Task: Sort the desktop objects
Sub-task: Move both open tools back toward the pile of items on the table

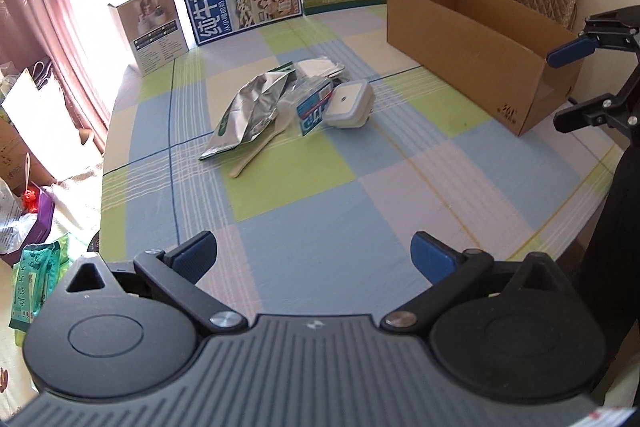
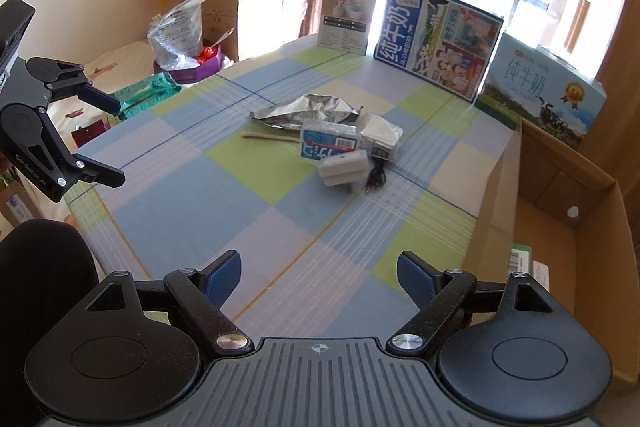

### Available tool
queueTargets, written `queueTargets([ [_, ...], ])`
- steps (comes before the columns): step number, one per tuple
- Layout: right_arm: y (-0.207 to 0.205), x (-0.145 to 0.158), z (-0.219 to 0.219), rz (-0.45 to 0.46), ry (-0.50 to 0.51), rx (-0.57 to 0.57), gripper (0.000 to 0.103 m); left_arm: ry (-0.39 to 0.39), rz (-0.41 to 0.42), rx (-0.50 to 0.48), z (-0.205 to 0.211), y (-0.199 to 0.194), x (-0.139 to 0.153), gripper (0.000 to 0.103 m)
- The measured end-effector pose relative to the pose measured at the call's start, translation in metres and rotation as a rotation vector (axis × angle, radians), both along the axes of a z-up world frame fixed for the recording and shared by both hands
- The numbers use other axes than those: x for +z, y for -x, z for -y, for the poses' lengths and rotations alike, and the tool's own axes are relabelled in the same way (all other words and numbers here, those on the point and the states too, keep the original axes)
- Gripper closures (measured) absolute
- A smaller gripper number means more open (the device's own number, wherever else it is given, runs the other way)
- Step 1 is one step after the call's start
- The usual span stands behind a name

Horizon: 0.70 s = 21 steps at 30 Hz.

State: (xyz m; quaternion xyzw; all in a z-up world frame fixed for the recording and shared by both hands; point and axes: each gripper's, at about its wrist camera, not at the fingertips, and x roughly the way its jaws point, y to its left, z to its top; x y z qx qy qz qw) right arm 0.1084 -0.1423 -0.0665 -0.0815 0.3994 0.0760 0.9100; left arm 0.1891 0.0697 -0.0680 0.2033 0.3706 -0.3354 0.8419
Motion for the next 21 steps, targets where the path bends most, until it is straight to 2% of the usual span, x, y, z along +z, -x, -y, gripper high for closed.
queueTargets([
  [5, -0.023, -0.010, -0.002, -0.030, 0.004, 0.018, 0.020, -0.031, 0.001, -0.019, -0.003, -0.012, -0.005, 0.002],
  [11, -0.054, -0.023, 0.000, -0.066, 0.024, 0.040, 0.020, -0.098, 0.033, -0.085, 0.003, -0.032, -0.011, 0.002],
  [21, -0.116, -0.043, 0.003, -0.114, 0.058, 0.096, 0.020, -0.145, 0.042, -0.173, 0.016, -0.088, -0.028, 0.002],
])
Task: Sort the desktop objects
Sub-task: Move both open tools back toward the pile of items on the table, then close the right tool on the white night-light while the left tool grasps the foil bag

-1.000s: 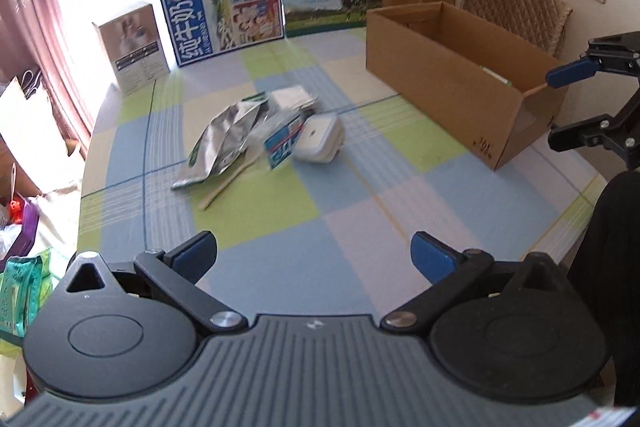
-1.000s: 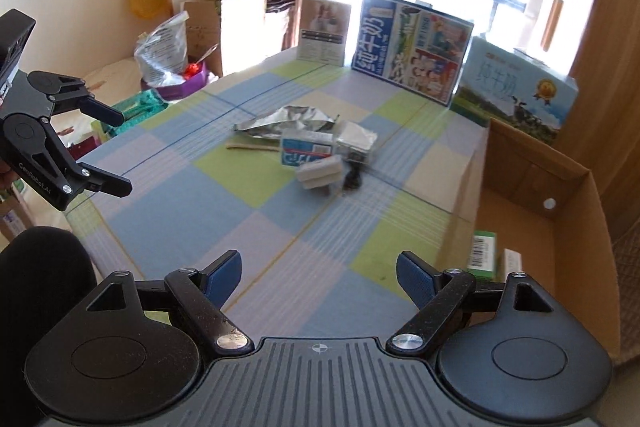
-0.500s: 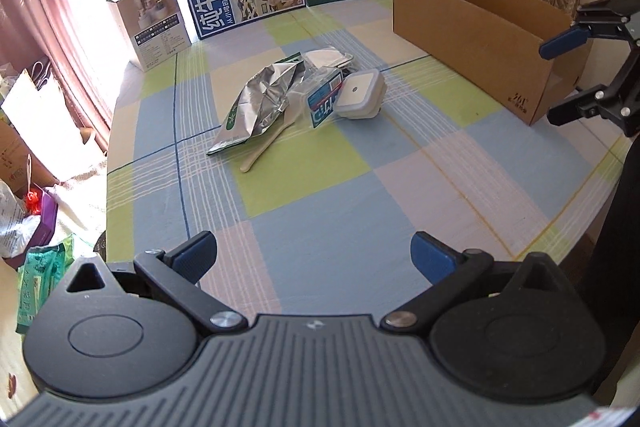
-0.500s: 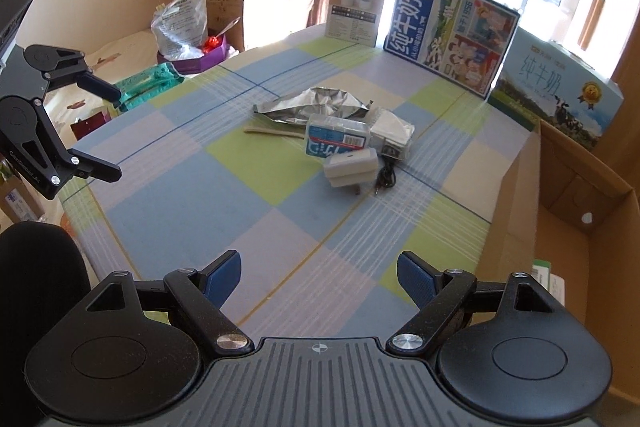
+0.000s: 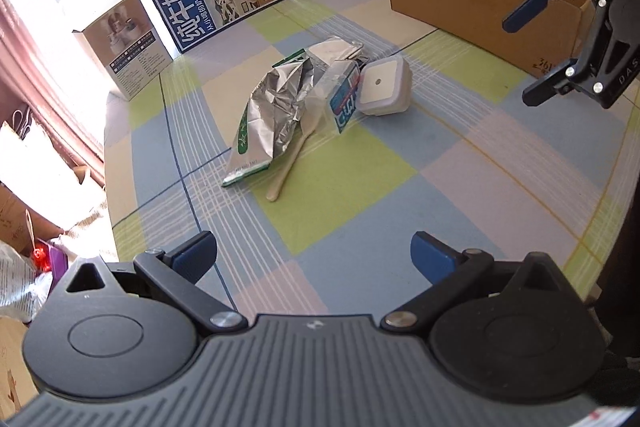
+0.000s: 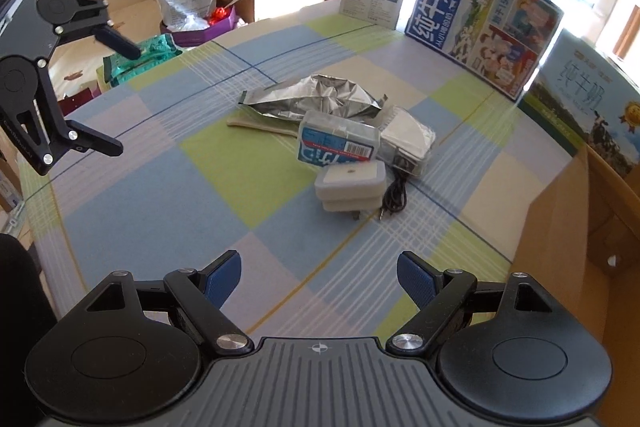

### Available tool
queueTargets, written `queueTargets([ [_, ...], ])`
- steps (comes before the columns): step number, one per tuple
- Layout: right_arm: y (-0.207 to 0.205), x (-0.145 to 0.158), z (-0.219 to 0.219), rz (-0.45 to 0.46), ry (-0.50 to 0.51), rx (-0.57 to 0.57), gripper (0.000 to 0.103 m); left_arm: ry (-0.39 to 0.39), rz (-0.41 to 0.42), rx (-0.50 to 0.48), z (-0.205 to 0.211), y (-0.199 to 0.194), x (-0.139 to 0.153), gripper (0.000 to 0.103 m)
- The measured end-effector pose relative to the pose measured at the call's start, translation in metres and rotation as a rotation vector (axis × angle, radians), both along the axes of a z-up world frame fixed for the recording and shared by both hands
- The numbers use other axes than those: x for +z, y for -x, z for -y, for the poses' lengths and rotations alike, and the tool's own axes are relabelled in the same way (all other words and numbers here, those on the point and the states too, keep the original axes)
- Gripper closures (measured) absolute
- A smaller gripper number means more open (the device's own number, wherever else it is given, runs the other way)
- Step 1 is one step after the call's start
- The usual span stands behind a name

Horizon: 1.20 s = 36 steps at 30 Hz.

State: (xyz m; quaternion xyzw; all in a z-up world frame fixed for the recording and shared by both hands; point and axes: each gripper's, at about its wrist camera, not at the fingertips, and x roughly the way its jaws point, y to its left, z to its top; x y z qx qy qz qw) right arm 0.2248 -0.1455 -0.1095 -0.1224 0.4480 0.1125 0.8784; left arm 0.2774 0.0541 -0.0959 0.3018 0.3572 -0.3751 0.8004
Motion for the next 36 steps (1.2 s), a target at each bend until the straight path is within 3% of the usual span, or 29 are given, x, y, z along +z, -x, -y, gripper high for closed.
queueTargets([
  [17, -0.111, -0.038, 0.002, -0.095, 0.058, 0.104, 0.021, -0.110, 0.010, -0.155, 0.060, -0.108, -0.036, 0.002],
  [25, -0.134, -0.056, 0.004, -0.178, 0.091, 0.138, 0.024, -0.126, -0.002, -0.203, 0.080, -0.131, -0.054, 0.002],
  [30, -0.148, -0.063, 0.004, -0.227, 0.084, 0.105, 0.033, -0.153, -0.010, -0.229, 0.094, -0.147, -0.062, 0.002],
  [36, -0.155, -0.069, 0.006, -0.247, 0.112, 0.116, 0.037, -0.171, -0.021, -0.254, 0.113, -0.166, -0.061, 0.002],
])
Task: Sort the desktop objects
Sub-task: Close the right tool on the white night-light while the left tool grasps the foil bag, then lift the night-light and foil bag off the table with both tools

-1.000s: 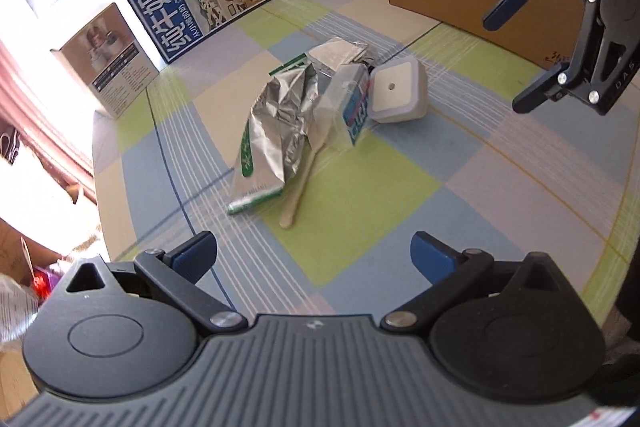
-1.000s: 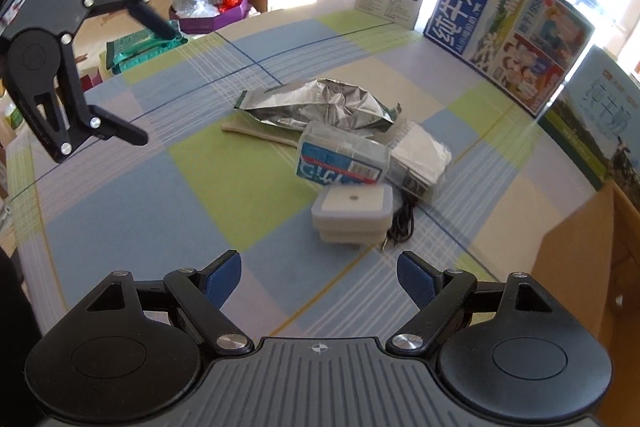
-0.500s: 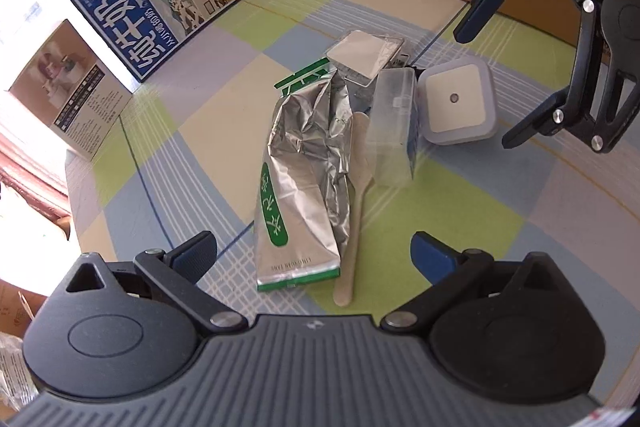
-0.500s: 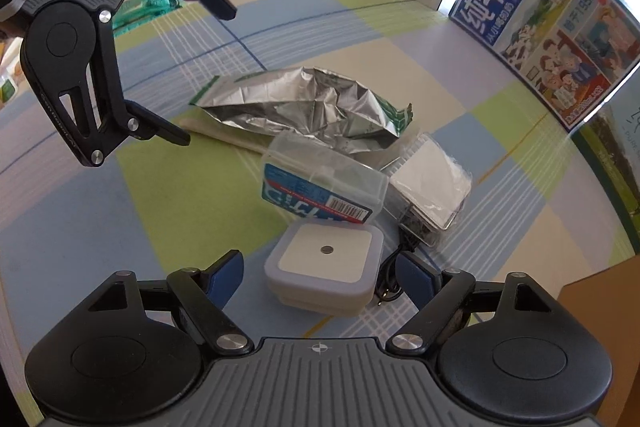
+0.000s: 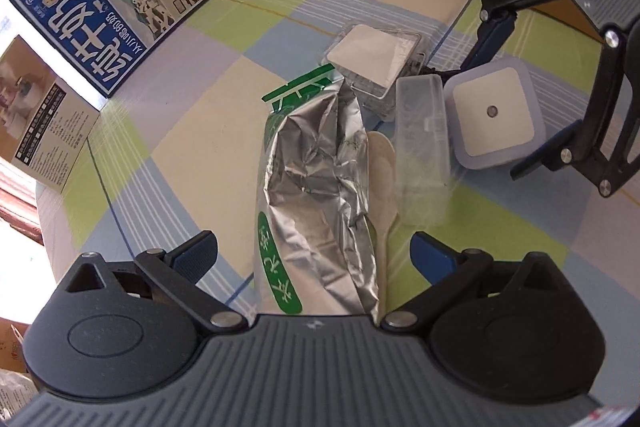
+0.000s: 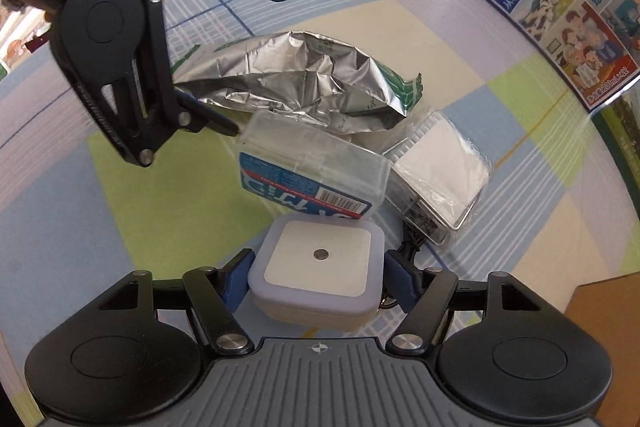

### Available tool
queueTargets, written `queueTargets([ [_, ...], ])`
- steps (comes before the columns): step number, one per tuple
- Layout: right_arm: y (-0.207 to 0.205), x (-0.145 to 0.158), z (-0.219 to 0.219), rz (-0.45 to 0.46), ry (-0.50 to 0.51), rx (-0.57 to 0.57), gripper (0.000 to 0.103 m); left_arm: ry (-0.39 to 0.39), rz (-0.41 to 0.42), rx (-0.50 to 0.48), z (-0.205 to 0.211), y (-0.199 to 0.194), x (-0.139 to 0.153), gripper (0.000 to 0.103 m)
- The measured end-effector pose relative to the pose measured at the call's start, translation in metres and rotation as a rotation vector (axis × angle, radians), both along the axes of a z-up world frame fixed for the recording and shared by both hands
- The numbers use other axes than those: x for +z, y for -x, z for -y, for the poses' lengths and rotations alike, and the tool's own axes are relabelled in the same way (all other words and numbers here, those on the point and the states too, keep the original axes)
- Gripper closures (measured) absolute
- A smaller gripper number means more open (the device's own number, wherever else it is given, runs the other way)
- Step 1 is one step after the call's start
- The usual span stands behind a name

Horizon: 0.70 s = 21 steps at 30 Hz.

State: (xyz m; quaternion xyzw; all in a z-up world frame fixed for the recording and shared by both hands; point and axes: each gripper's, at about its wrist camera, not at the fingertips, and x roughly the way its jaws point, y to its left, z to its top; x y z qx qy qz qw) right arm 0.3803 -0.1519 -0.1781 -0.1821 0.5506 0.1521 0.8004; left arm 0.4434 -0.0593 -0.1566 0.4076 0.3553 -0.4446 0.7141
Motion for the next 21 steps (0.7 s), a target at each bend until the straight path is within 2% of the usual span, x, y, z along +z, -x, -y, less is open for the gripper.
queueTargets([
  [4, 0.001, -0.001, 0.000, 0.002, 0.008, 0.015, 0.037, -0.019, 0.003, -0.024, 0.010, -0.009, -0.004, 0.006],
  [8, 0.004, -0.003, 0.000, 0.009, 0.007, 0.024, 0.037, -0.029, -0.003, -0.025, 0.014, -0.018, -0.009, 0.018],
  [16, 0.006, -0.003, -0.006, 0.022, 0.006, 0.022, 0.037, -0.042, -0.025, -0.032, 0.021, -0.029, -0.015, 0.018],
  [19, 0.009, -0.003, -0.008, 0.024, 0.008, 0.018, 0.038, -0.034, -0.075, -0.016, 0.019, -0.033, -0.012, 0.038],
  [21, 0.013, -0.002, -0.009, 0.021, 0.005, 0.015, 0.038, -0.049, -0.052, -0.010, 0.017, -0.031, -0.008, 0.044],
])
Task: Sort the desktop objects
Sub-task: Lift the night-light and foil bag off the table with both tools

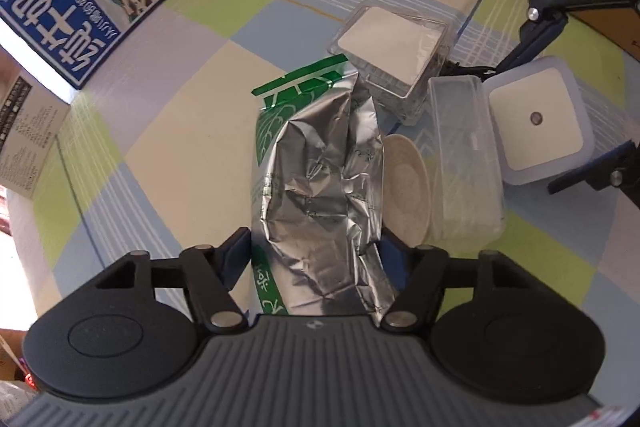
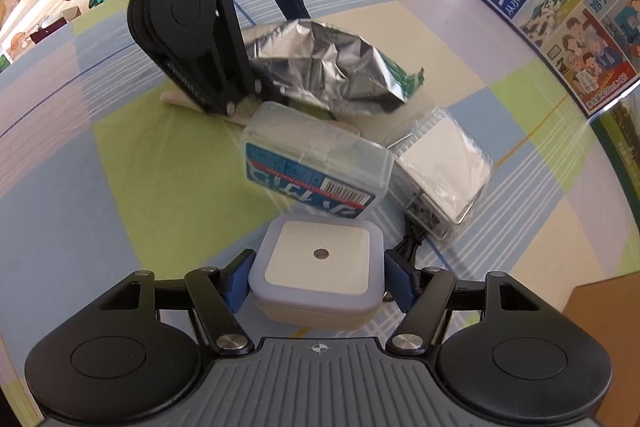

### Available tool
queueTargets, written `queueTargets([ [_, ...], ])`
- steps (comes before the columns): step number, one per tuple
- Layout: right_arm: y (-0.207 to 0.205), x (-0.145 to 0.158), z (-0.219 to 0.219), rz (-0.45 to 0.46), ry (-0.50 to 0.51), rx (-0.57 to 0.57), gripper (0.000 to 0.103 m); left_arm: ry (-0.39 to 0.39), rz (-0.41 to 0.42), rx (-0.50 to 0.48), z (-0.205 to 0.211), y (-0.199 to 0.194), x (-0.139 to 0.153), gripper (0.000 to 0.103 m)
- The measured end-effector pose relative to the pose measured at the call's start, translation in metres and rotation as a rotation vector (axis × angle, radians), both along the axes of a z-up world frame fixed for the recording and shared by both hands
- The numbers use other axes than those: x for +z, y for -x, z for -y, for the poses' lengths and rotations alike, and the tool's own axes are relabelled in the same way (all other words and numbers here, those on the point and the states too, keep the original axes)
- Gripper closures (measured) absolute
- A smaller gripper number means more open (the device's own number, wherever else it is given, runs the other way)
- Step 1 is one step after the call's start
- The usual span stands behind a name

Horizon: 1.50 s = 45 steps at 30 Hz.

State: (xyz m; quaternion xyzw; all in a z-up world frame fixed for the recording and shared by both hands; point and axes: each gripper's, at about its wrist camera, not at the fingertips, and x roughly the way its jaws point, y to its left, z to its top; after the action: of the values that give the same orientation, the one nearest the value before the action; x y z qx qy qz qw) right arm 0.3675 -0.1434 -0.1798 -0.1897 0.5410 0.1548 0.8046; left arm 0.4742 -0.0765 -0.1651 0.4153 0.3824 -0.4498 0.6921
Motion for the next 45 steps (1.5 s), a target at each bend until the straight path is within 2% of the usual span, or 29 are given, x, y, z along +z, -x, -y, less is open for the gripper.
queueTargets([
  [2, 0.005, 0.001, 0.000, -0.008, -0.003, -0.002, 0.038, -0.013, 0.015, 0.003, -0.005, 0.002, 0.003, 0.051],
  [7, 0.024, 0.003, -0.001, -0.025, 0.000, 0.003, 0.038, -0.044, 0.024, 0.012, -0.022, 0.022, 0.006, 0.057],
  [18, 0.095, 0.008, -0.013, -0.052, -0.003, -0.006, 0.038, -0.036, -0.016, 0.071, -0.085, 0.093, 0.021, 0.059],
  [24, 0.139, 0.014, -0.015, -0.059, -0.011, -0.031, 0.038, -0.007, -0.022, 0.075, -0.108, 0.149, 0.037, 0.059],
  [31, 0.183, 0.015, -0.008, -0.063, -0.038, -0.081, 0.038, 0.017, -0.037, 0.013, -0.092, 0.206, 0.047, 0.059],
  [39, 0.221, 0.010, 0.005, -0.055, -0.081, -0.112, 0.038, 0.023, -0.060, -0.087, -0.058, 0.251, 0.032, 0.059],
  [42, 0.225, 0.011, 0.014, -0.043, -0.093, -0.131, 0.038, 0.027, -0.062, -0.108, -0.049, 0.258, 0.026, 0.057],
  [45, 0.228, 0.012, 0.016, -0.039, -0.085, -0.120, 0.038, 0.022, -0.049, -0.122, -0.042, 0.262, 0.023, 0.050],
])
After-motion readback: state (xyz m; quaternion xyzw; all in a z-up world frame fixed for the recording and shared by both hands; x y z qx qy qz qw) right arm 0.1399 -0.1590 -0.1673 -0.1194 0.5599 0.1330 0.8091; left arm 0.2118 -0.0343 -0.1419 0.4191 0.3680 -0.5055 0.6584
